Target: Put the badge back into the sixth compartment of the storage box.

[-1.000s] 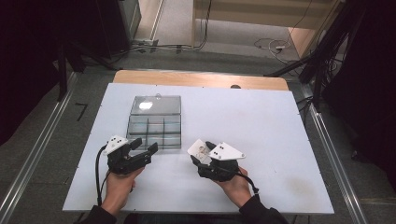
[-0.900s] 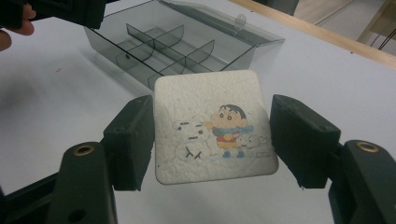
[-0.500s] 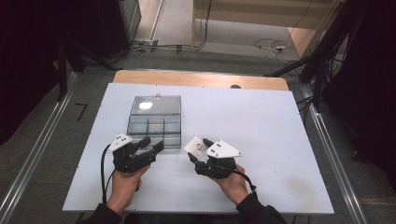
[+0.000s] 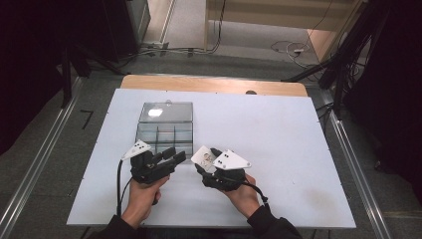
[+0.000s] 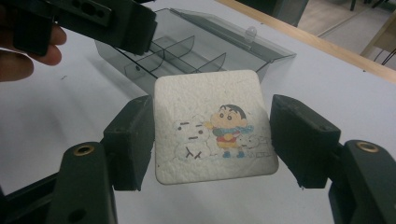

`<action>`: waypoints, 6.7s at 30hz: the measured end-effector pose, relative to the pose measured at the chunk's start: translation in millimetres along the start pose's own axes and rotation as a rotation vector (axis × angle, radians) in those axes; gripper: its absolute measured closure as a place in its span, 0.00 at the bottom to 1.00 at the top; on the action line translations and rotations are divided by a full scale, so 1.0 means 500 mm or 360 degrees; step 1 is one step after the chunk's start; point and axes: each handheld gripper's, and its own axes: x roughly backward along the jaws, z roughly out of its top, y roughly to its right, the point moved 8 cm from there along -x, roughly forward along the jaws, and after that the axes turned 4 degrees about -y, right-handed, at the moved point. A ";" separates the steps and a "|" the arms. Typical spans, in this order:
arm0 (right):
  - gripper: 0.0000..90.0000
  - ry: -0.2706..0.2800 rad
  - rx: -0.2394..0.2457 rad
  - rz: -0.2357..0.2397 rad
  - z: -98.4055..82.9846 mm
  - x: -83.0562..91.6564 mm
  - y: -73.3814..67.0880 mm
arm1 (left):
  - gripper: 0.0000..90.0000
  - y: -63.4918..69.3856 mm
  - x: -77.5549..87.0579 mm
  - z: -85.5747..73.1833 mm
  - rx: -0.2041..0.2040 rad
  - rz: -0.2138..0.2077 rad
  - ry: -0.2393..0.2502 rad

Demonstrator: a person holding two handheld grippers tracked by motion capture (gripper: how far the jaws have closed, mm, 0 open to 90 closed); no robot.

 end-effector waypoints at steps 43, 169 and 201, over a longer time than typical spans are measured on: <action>0.16 -0.0234 -0.0198 0.0127 -0.063 -0.015 0.038 | 0.94 -0.020 -0.027 0.014 0.0264 -0.0189 -0.0091; 0.16 -0.0256 -0.0587 -0.0257 -0.188 0.127 0.278 | 0.24 -0.138 0.089 0.029 -0.0241 0.0680 0.0066; 0.16 -0.0281 -0.0823 -0.0504 -0.289 0.253 0.375 | 0.23 -0.225 0.223 -0.053 -0.0273 0.0911 -0.0101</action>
